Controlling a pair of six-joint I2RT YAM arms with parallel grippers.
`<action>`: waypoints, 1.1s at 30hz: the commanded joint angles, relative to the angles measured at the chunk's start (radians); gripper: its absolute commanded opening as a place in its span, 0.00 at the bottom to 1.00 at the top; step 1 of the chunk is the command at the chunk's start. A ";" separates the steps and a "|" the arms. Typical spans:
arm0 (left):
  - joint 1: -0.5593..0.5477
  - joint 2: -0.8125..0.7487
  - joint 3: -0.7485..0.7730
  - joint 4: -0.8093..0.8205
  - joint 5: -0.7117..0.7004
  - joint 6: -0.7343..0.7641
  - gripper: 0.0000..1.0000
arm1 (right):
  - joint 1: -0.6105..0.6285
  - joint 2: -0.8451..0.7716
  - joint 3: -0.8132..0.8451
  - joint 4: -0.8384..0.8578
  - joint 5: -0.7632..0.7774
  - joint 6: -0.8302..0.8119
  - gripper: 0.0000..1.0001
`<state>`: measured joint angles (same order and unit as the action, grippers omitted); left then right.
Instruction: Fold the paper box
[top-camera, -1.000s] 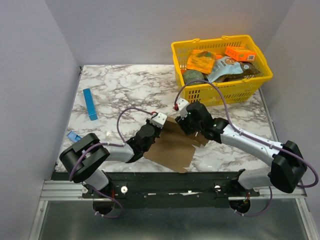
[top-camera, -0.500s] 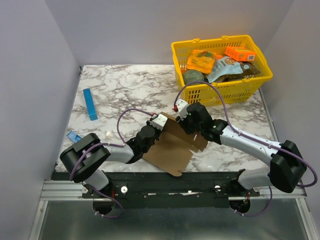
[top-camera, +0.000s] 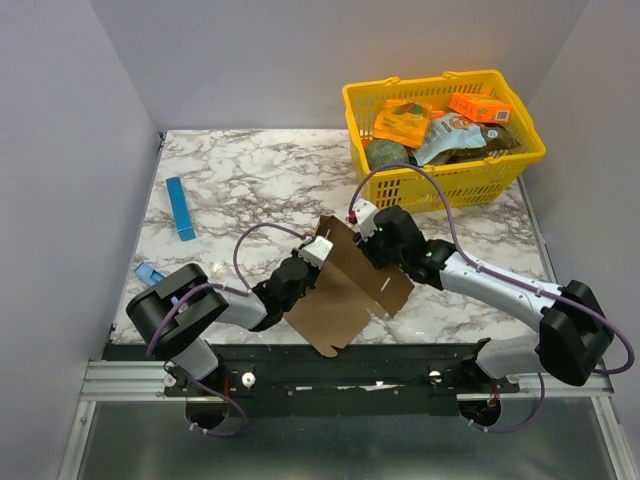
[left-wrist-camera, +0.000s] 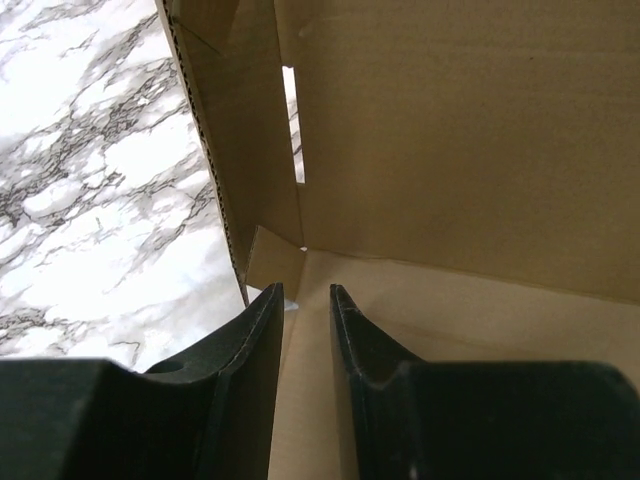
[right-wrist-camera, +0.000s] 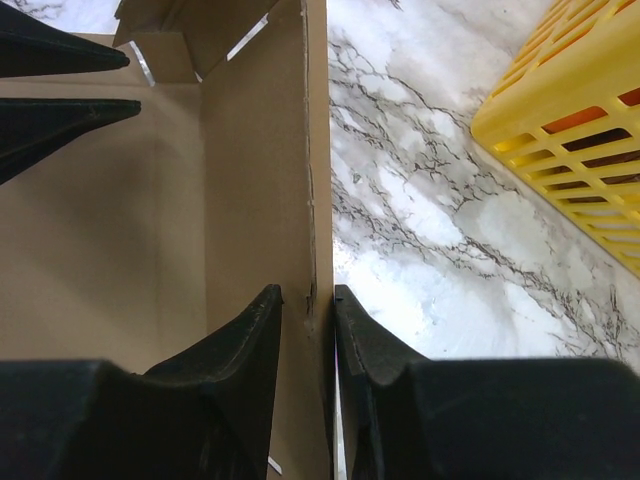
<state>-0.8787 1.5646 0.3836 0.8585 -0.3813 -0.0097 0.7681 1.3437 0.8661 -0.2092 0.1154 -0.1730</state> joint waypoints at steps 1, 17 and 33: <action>0.010 0.005 -0.008 0.077 0.044 -0.001 0.30 | -0.004 -0.015 -0.016 0.024 0.009 0.001 0.33; 0.242 -0.359 -0.083 -0.091 0.360 -0.274 0.63 | 0.120 0.017 -0.035 0.109 0.328 -0.135 0.12; 0.359 -0.192 0.224 -0.179 0.594 -0.507 0.92 | 0.154 0.132 -0.007 0.108 0.414 -0.189 0.11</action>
<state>-0.5358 1.2984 0.5549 0.6506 0.1097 -0.4187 0.9176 1.4311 0.8631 -0.0448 0.4900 -0.3416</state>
